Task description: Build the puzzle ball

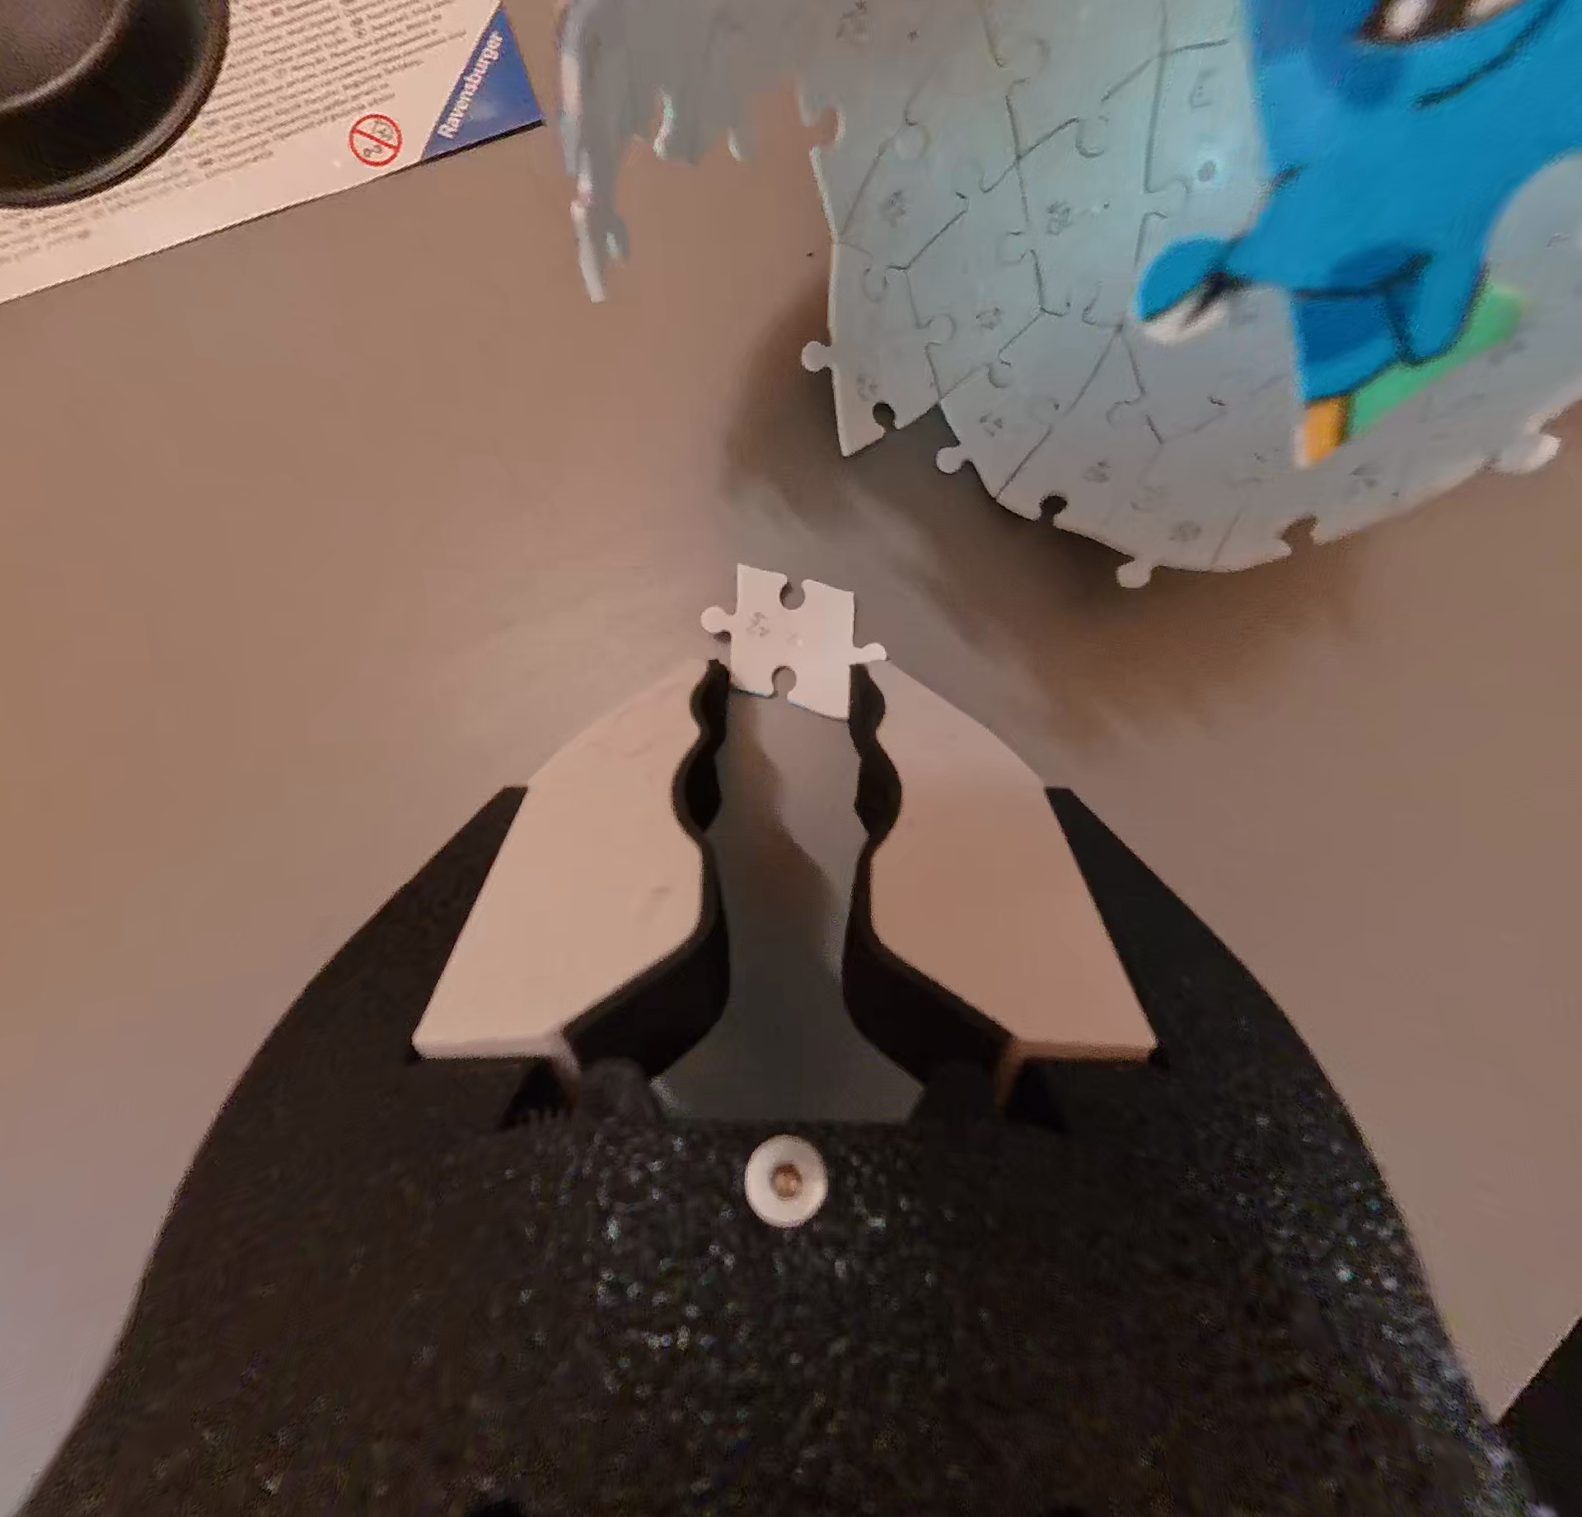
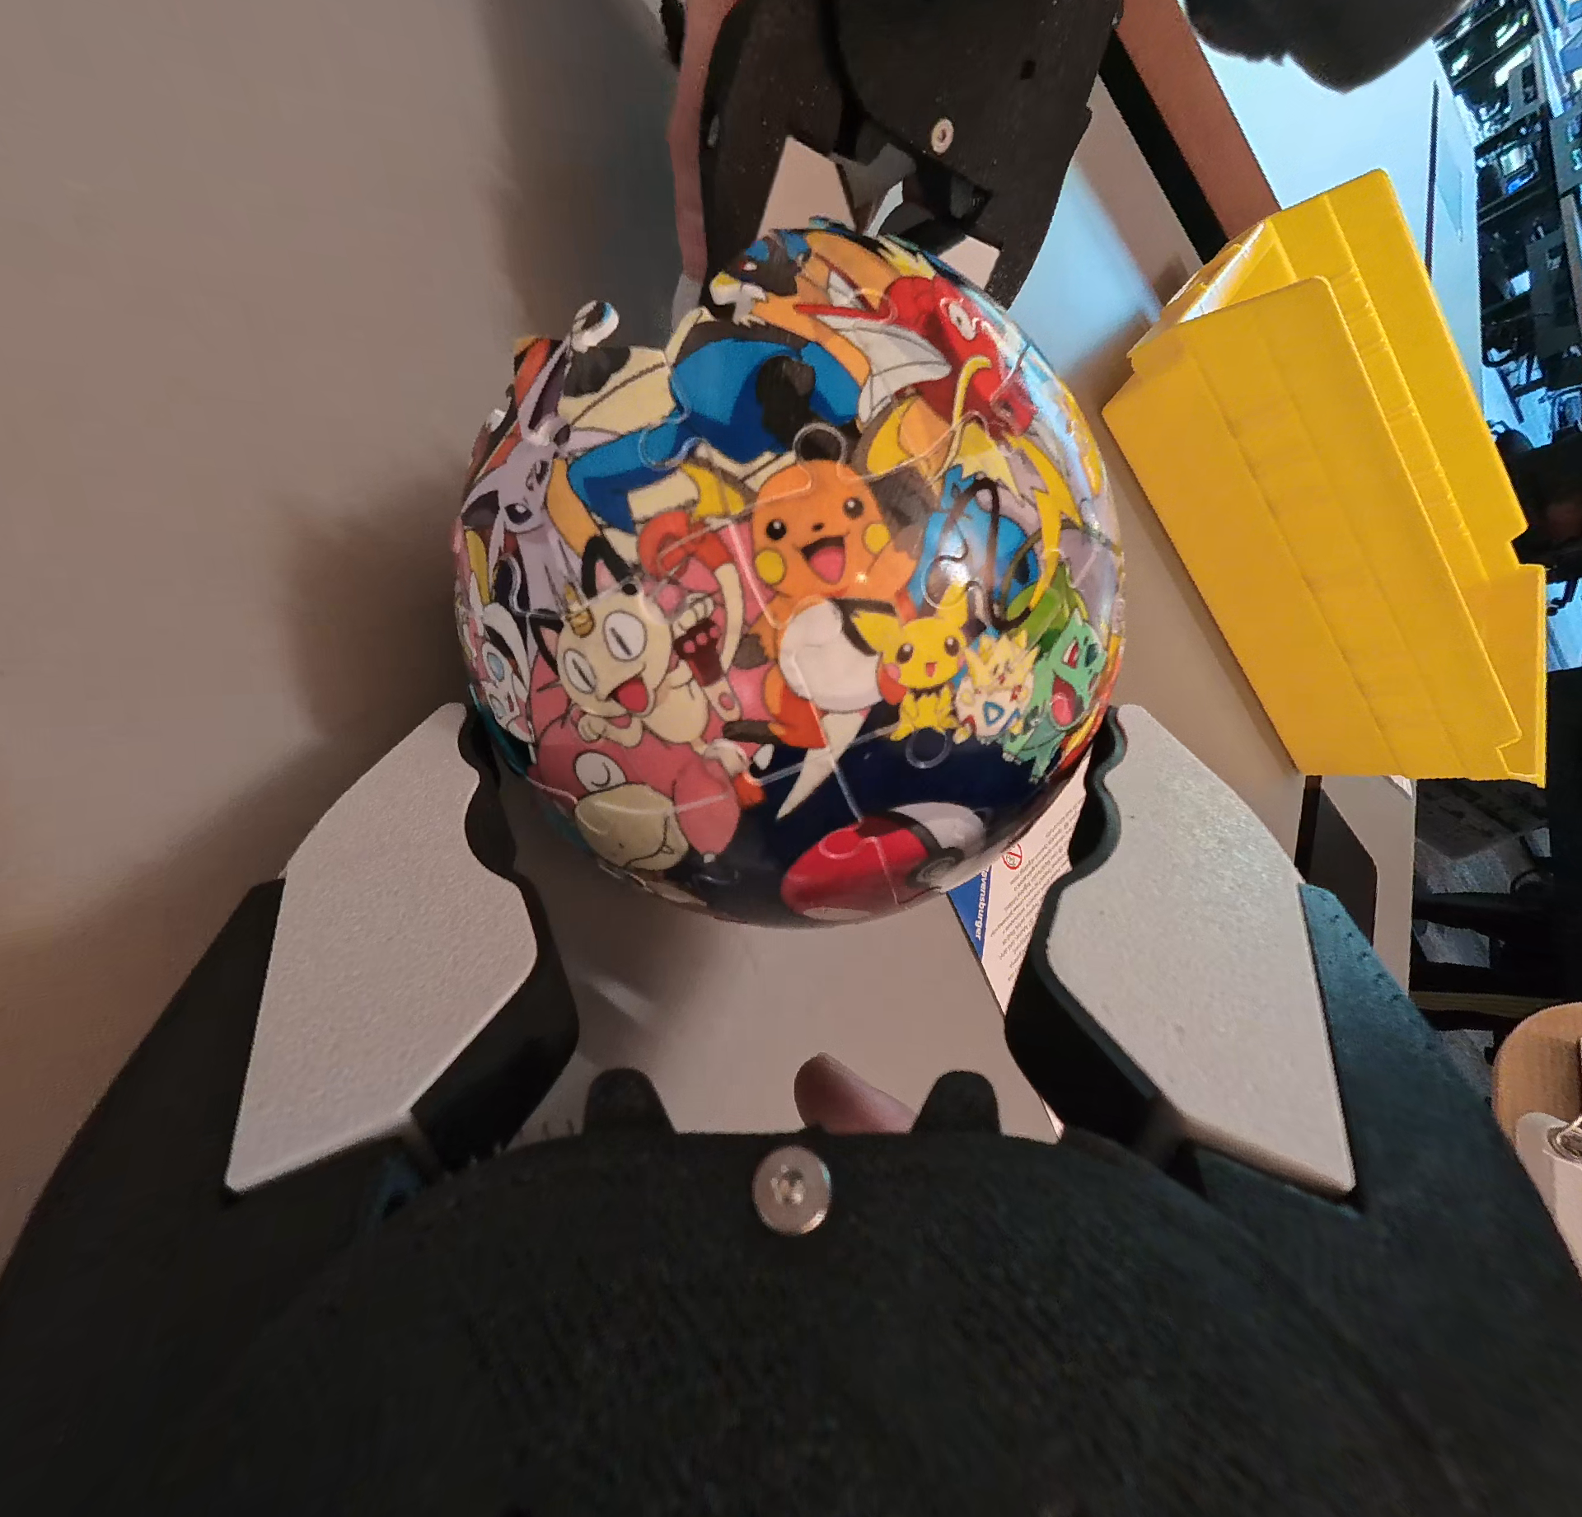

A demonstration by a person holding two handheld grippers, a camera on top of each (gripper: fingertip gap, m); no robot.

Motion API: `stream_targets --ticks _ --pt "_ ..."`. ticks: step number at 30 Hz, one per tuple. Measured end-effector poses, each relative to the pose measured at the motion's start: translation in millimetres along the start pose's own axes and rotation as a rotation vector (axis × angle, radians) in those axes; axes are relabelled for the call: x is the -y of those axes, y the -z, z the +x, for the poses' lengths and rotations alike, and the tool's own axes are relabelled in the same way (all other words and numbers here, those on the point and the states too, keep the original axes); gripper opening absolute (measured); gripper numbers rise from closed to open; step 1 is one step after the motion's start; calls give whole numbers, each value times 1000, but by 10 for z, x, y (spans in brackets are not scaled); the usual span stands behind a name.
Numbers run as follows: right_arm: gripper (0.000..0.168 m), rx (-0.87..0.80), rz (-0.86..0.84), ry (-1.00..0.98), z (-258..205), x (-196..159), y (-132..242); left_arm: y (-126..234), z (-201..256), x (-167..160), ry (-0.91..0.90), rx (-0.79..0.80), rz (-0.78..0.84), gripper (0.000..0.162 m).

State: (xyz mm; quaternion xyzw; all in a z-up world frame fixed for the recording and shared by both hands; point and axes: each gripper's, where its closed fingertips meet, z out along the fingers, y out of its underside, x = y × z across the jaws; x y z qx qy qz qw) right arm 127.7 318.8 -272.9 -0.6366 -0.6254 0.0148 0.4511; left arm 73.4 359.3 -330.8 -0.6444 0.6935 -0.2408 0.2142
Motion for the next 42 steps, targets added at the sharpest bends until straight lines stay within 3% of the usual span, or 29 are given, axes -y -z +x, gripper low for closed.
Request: stream_targets --ticks 8,17,26,34,42 --pt "128 0 0 1 -1 4 -2 37 -9 -15 69 -19 -9 47" --pt "128 0 -2 6 -2 12 -6 -40 -29 51 23 26 26 22" --pt "129 0 -1 -1 2 -2 2 -55 46 97 -26 -29 77 22" --pt "128 0 -2 3 0 1 0 -19 301 305 -223 -69 212 21" --pt "128 -1 -1 2 -1 -2 -1 -55 267 325 -210 -38 209 21"
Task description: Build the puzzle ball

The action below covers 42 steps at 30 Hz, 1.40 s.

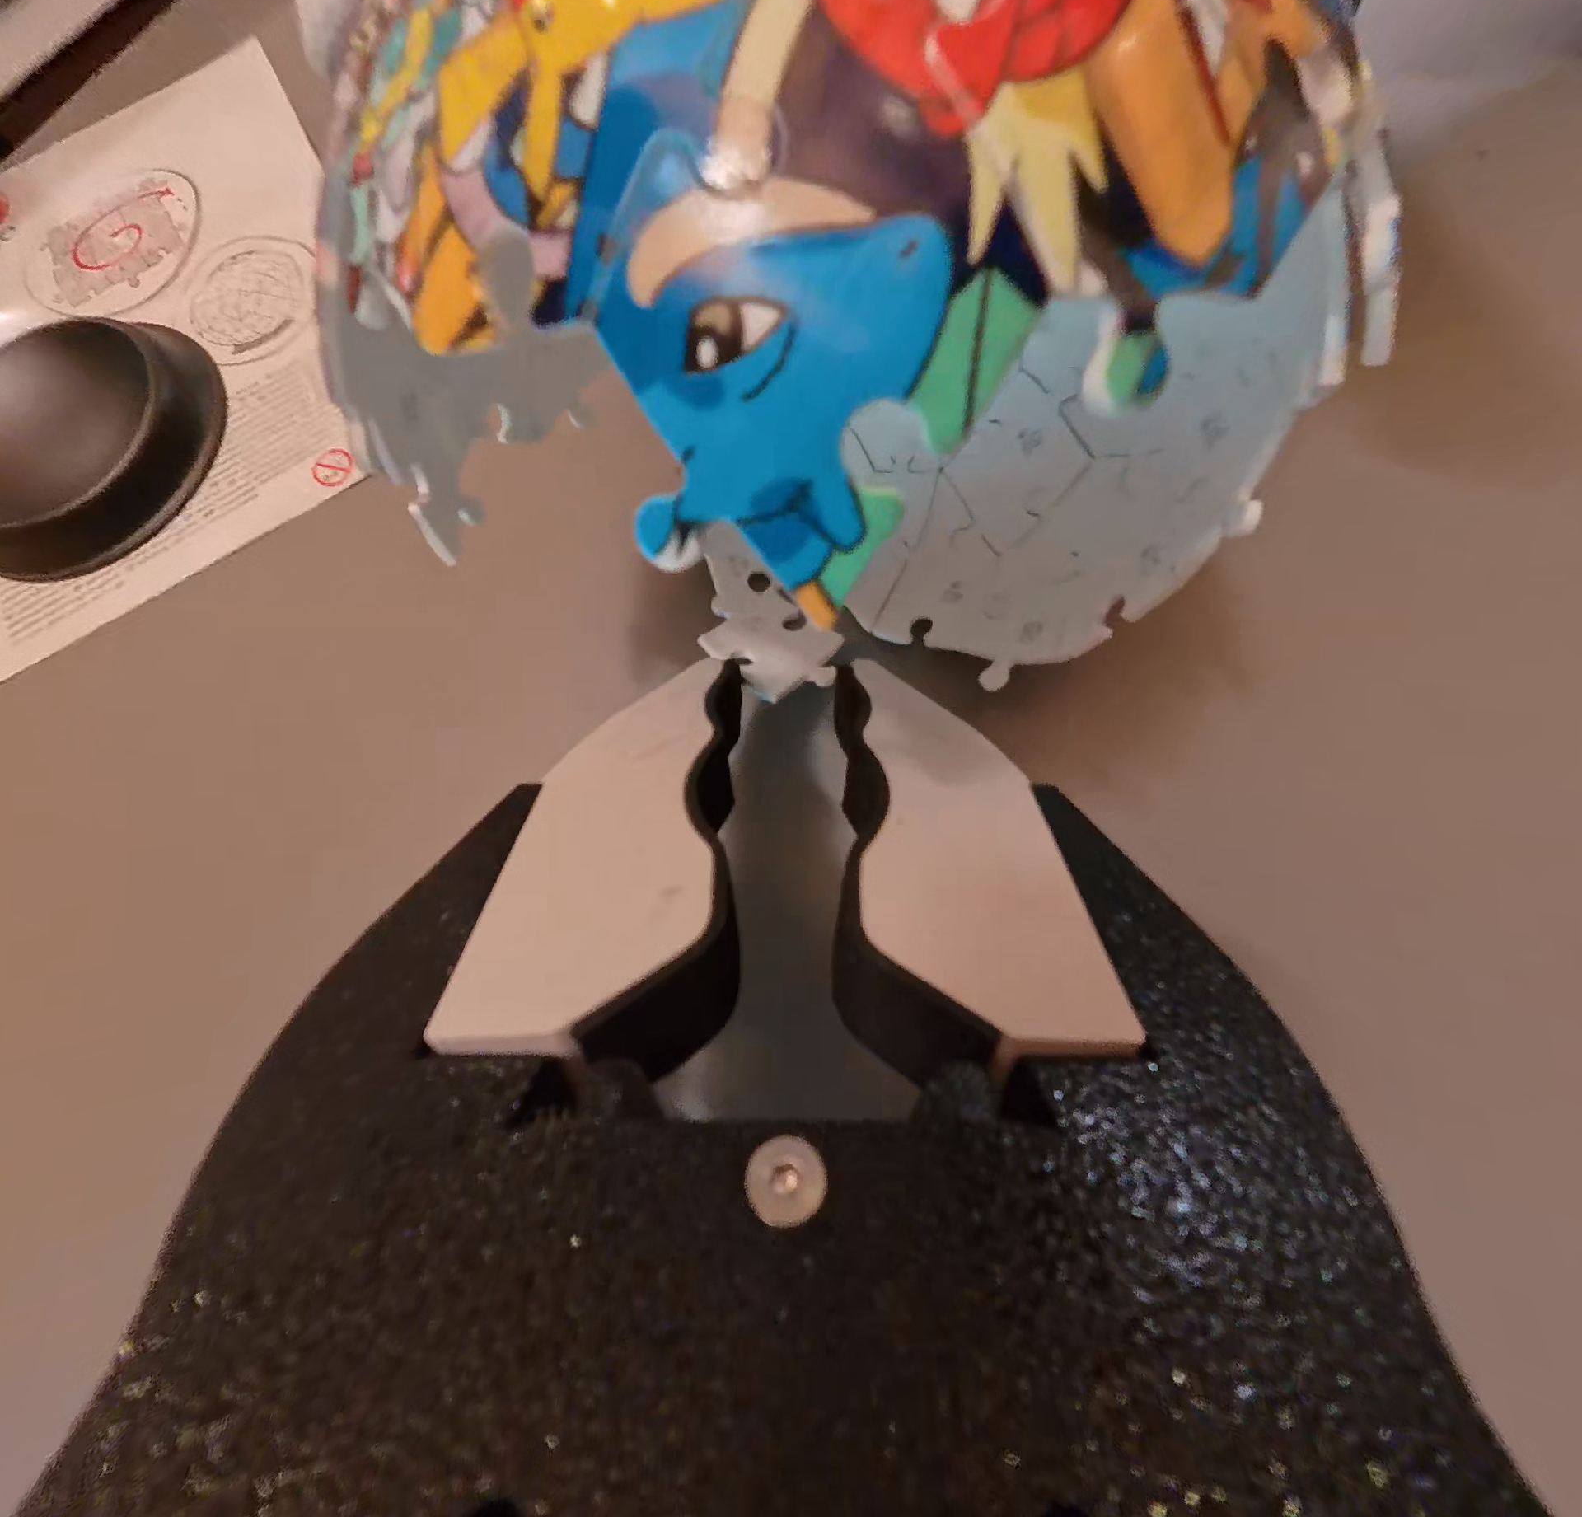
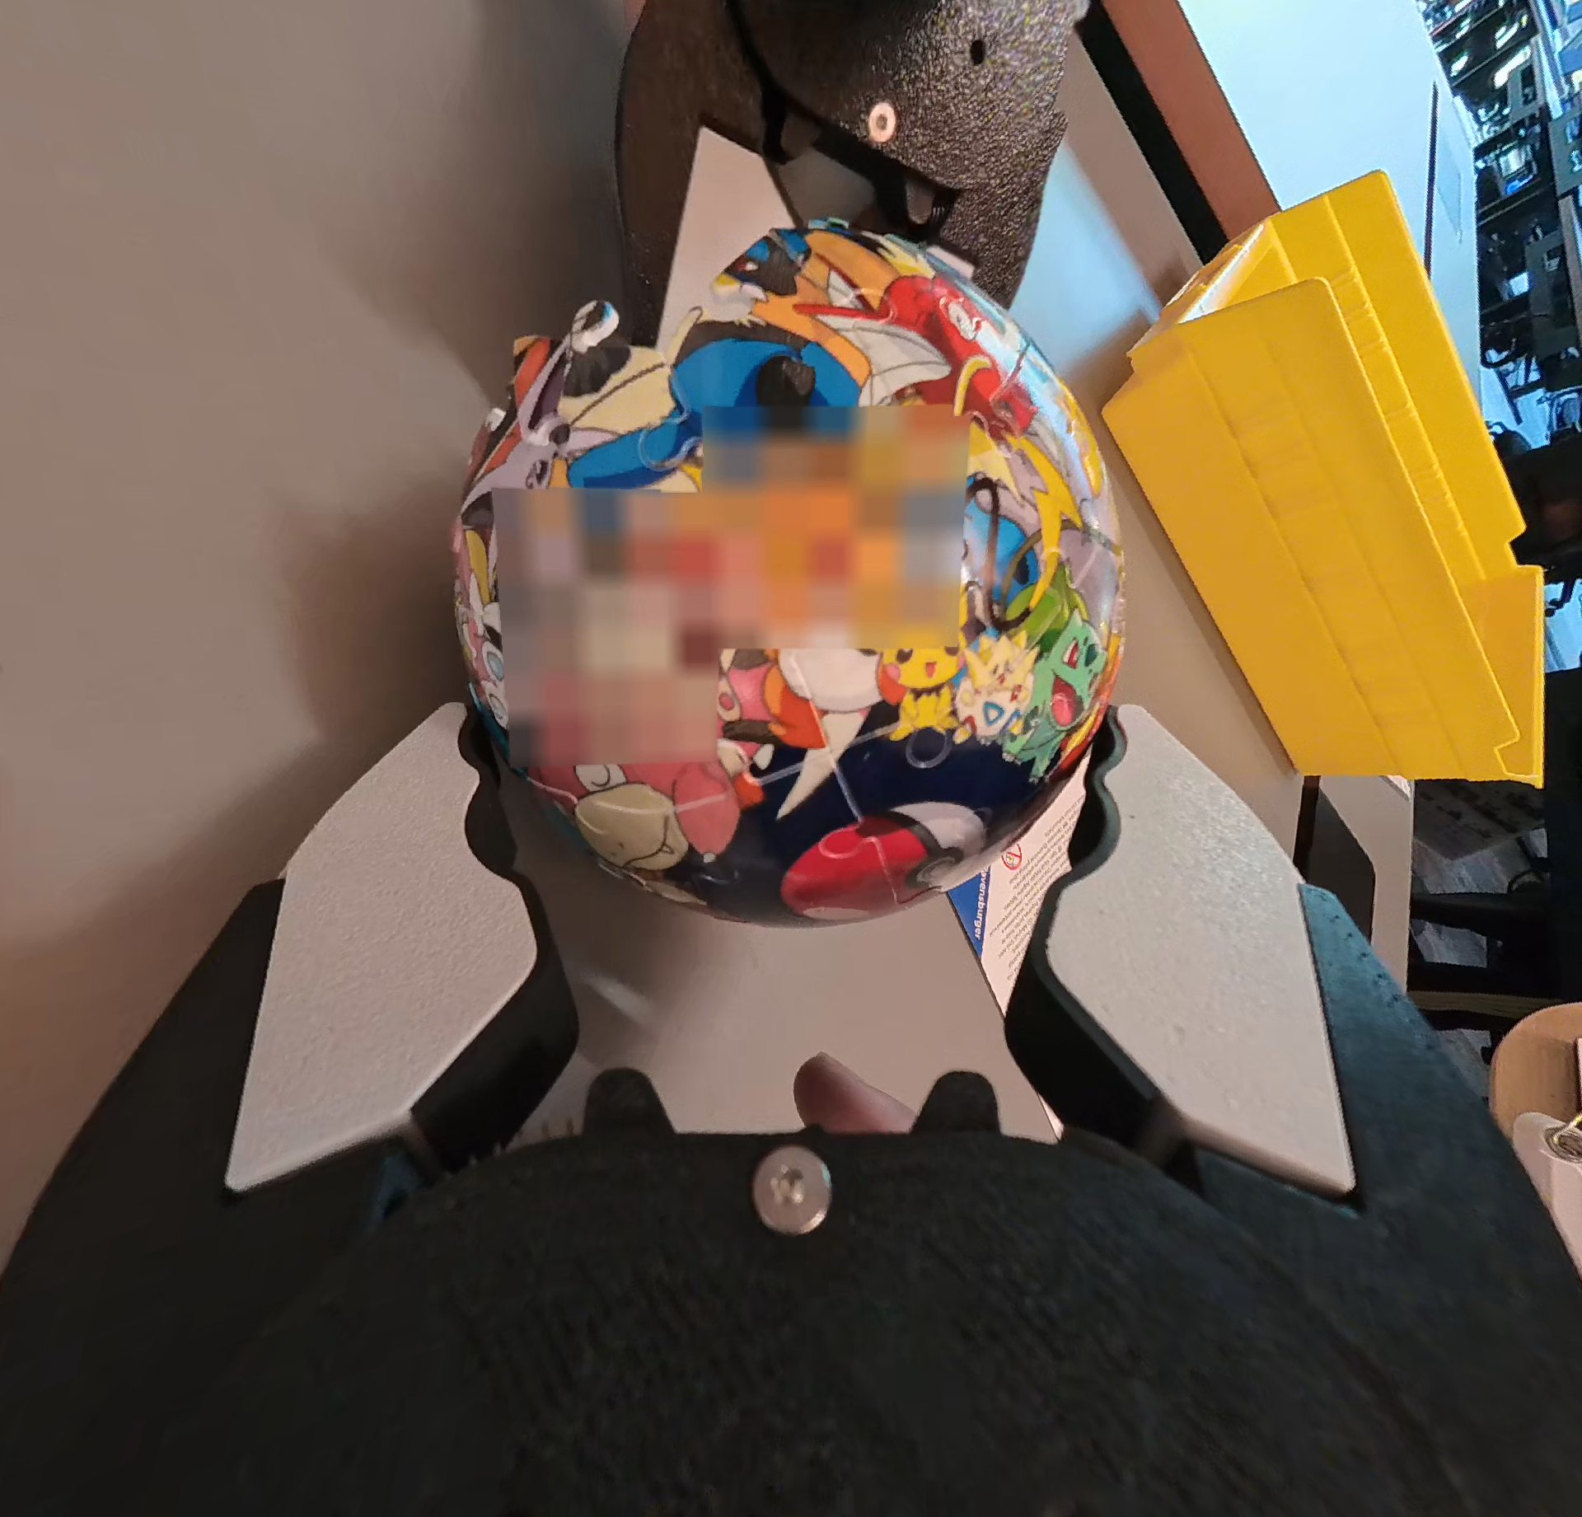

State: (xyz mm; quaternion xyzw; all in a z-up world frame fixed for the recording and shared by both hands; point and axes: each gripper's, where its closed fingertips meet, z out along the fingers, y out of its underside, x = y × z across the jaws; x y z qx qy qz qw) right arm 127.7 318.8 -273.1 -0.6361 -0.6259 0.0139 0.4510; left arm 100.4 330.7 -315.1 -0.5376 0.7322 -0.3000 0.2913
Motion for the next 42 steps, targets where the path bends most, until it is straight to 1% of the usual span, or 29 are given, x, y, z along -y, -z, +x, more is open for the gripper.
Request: stream_targets --ticks 2,4,12,15,18,22,23,26,27,30,33,37,42 --pt "129 0 2 -2 1 3 -3 -6 32 44 18 -21 29 21" --pt "128 0 3 -1 0 3 -3 -22 52 41 18 -30 22 21" --pt "129 0 3 -1 -1 -3 -4 -50 43 10 -15 -7 -5 20" --pt "128 0 2 0 -1 -3 -3 -59 10 -17 -32 21 -23 24" --pt "128 0 1 2 -2 -4 -4 -44 -24 -7 -8 32 -11 25" --pt "128 0 -1 4 -3 -8 -1 13 -64 13 64 14 24 35" --pt "128 0 -1 4 -3 -8 -1 24 -94 4 98 20 23 41" --pt "128 0 -1 5 -4 -9 -1 27 -221 -51 221 66 -11 76" --pt "128 0 -1 6 -4 -9 -1 27 -275 -60 248 92 -12 83" --pt "128 0 -2 8 -5 -11 0 23 -461 -103 296 195 -16 86" --pt "128 0 1 5 -4 -11 -1 -30 -475 -127 310 185 -47 89" --pt "128 -1 3 5 -4 -10 -2 -114 -460 -64 328 156 -50 89" --pt "128 -1 3 3 -2 -20 3 -171 -499 -117 284 195 -108 90"
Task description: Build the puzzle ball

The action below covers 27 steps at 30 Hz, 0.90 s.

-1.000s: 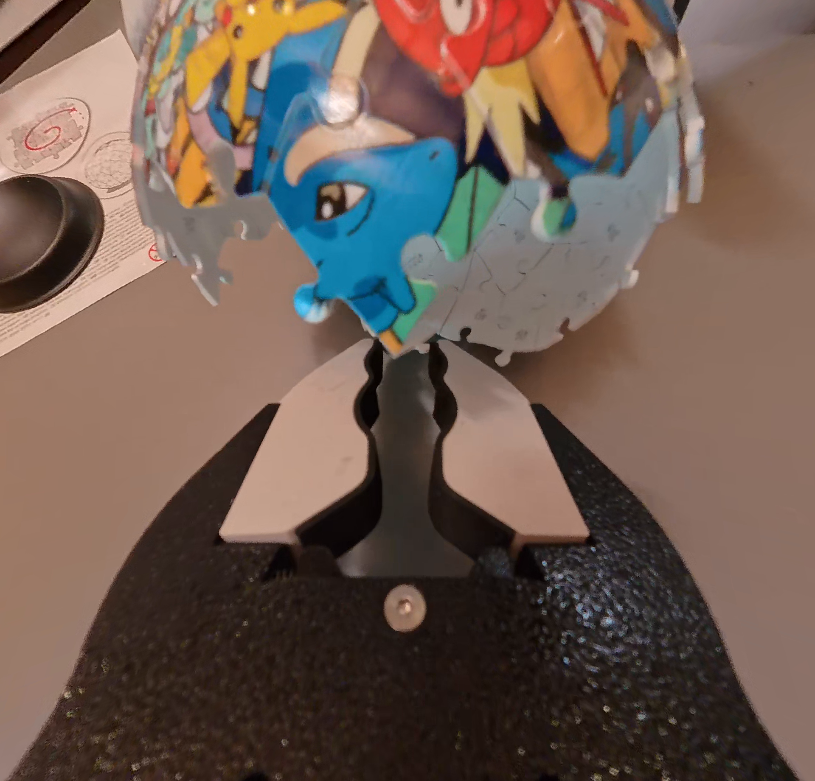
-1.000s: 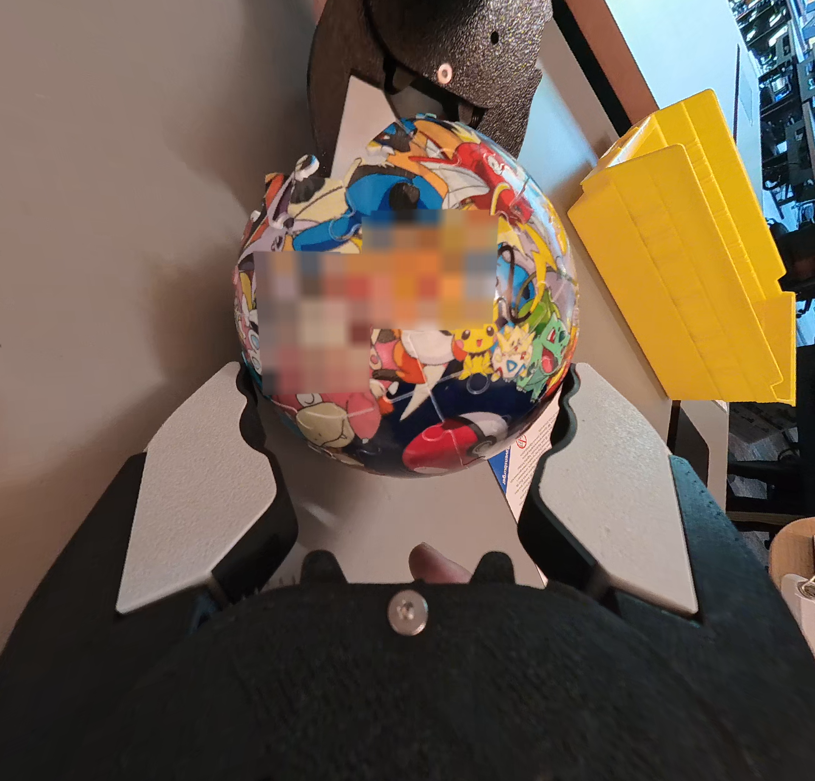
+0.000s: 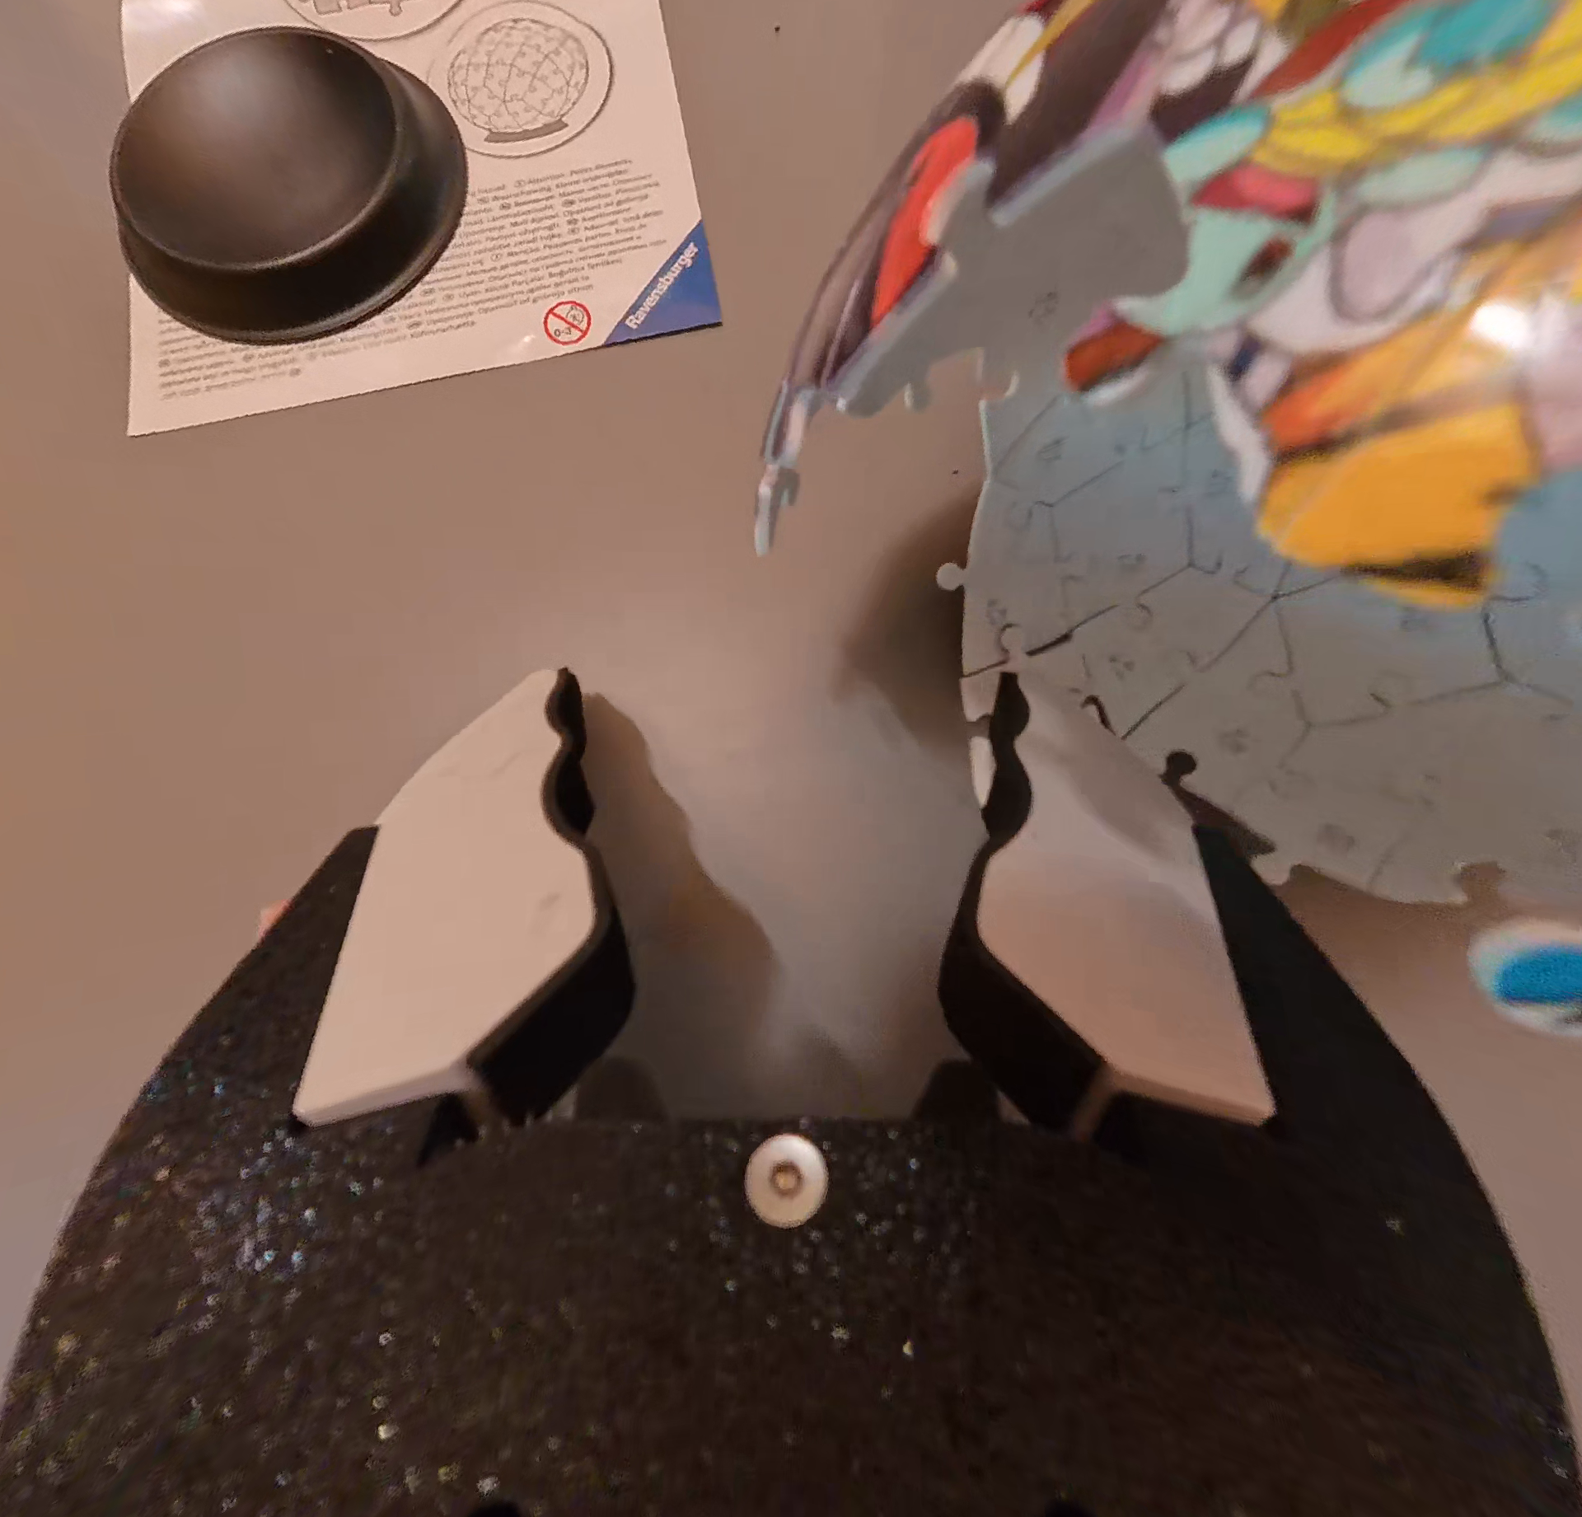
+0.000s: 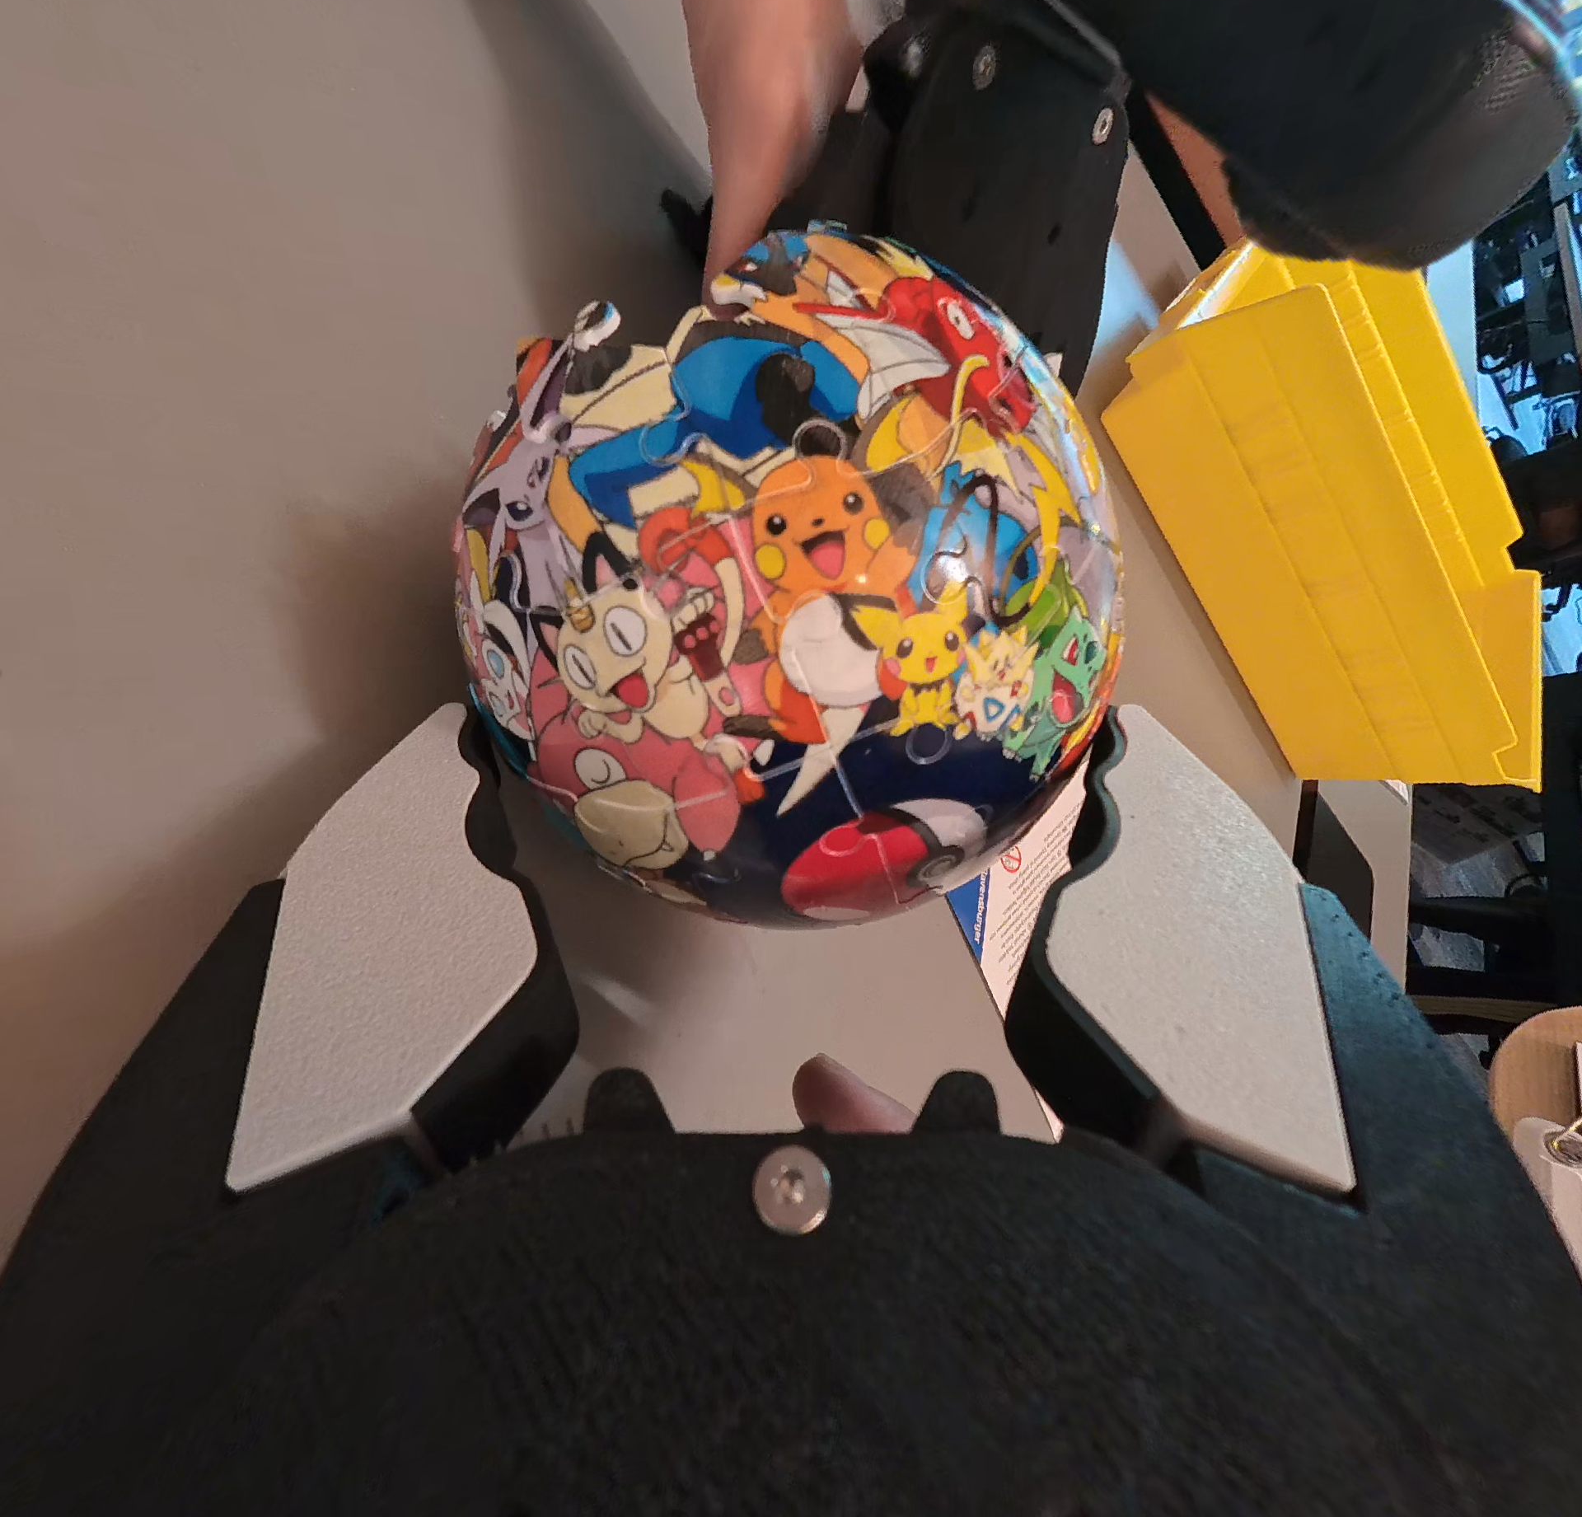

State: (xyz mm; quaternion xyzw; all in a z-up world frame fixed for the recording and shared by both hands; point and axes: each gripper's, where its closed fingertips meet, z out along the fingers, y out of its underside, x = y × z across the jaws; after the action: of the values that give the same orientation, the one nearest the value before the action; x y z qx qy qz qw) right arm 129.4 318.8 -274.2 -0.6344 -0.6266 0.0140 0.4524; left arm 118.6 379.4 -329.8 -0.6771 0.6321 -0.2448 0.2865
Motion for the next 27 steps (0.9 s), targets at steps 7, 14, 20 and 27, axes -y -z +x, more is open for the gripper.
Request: stream_targets --ticks 7,14,20,27 --pt "128 0 6 -4 4 2 -3 -2 8 8 0 14 2 89" --pt "128 0 12 -13 11 8 -5 -4 99 20 3 1 5 80" --pt "128 -2 -1 1 11 9 -1 -4 137 8 21 -15 -3 80" --pt "128 -4 -14 0 10 24 -7 3 251 9 31 -54 -28 60"
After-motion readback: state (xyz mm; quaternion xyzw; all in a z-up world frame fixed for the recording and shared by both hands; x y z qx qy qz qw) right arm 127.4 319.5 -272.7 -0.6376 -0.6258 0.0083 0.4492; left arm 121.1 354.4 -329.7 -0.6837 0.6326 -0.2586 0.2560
